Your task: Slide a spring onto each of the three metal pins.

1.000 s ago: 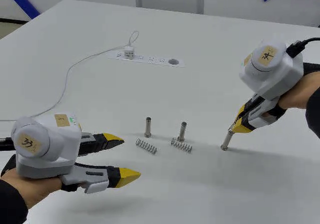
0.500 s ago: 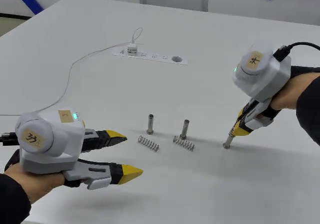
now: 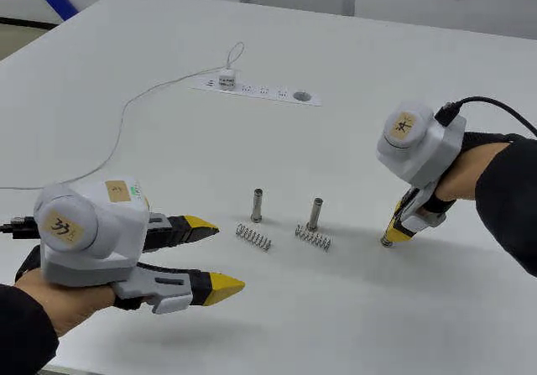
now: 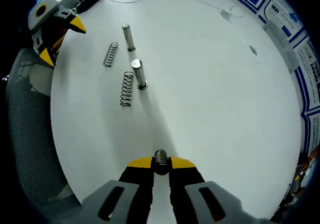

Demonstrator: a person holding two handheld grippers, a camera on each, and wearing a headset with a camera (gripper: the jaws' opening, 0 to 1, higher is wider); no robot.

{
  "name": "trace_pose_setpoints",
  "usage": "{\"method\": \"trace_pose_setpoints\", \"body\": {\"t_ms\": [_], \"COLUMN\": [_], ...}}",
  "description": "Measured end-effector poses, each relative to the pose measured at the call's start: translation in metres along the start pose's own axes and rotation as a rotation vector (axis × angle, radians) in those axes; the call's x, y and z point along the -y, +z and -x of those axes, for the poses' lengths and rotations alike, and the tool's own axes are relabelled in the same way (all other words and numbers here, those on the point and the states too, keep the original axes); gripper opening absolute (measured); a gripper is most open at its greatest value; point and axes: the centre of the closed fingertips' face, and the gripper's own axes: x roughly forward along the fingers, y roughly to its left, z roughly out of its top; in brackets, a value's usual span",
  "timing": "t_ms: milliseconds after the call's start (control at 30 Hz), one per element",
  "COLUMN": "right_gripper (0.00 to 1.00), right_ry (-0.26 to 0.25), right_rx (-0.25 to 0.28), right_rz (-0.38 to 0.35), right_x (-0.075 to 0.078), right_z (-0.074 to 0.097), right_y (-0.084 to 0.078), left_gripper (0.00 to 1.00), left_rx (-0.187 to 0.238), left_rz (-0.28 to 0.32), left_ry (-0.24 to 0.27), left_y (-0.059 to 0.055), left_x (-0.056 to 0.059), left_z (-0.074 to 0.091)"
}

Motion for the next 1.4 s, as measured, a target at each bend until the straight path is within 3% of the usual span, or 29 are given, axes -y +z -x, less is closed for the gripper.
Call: {"method": "trace_pose_setpoints", "body": {"t_ms": [233,567,800,933,1400], "right_gripper": [0.14,0.22,0.22,0.21,0.17], "right_ry": [-0.006,-0.044,-0.08,-0.041,0.011], "right_rx": [0.007,0.039,0.098,0.155,0.23], "right_rz": [0.003,0.035,0.072,0.058,0.012], "right_x": [0.0,-0.003,-0.008,-0.02,-0.038], "right_z": [0.0,0.021,0.039,0.033,-0.015], "right_y": [-0.001,0.001,0.023,0.042,0.072], "left_gripper": [0.5,0.5,0.5,0.5,0.49], "left_rx": [0.001,0.001,-0.001,-0.002,-0.003], "left_rz": [-0.003,-0.008,-0.01,-0.012,-0.011], "left_ry": [-0.001,-0.005,-0.01,-0.008,-0.003], "left_y": [0.001,0.002,0.002,0.002,0.002], "left_x": [0.0,0.002,0.003,0.003,0.003], "left_z": [0.0,0.0,-0.001,0.0,0.0]}}
